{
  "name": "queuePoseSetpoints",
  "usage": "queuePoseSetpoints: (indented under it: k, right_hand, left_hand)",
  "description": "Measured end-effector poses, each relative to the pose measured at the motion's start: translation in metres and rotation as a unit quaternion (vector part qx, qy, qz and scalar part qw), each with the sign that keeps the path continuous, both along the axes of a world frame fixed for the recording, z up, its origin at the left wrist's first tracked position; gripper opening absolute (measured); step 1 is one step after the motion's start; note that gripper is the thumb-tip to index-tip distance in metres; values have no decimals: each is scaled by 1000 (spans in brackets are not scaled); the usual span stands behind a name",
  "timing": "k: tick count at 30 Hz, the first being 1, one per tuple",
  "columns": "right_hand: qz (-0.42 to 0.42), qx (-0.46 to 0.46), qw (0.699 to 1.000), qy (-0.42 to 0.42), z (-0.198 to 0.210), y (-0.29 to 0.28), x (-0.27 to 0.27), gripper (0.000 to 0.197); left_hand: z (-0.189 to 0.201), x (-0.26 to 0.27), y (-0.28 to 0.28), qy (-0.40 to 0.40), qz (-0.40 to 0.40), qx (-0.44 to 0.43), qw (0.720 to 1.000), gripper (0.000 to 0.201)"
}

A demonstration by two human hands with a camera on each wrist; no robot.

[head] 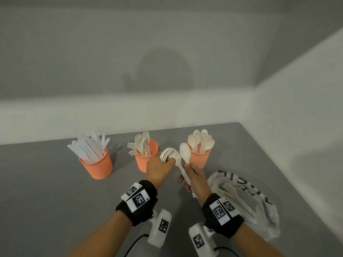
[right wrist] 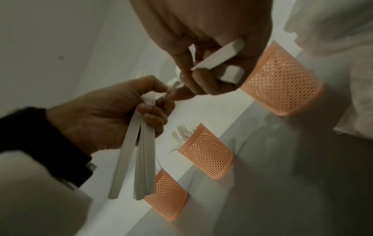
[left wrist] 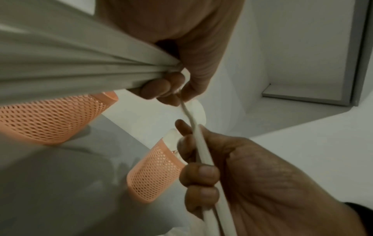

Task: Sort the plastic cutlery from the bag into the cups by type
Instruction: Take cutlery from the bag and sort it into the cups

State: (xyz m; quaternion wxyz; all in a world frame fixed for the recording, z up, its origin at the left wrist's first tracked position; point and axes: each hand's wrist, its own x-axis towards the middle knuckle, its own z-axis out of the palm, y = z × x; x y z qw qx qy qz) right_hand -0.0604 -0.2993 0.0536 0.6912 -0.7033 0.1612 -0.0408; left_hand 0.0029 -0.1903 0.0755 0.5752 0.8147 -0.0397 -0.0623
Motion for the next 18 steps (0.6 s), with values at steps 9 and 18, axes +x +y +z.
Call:
queuePoseSetpoints:
  k: [9, 18]
  right_hand:
    - [98, 18, 994, 47, 5, -4, -2, 37]
    - [106, -37, 993, 25, 30, -8, 27, 11]
  left_hand:
    - [-3, 6, 4, 3, 1, -54, 999, 24]
    - [7, 9, -5, 9, -71, -106, 992, 17]
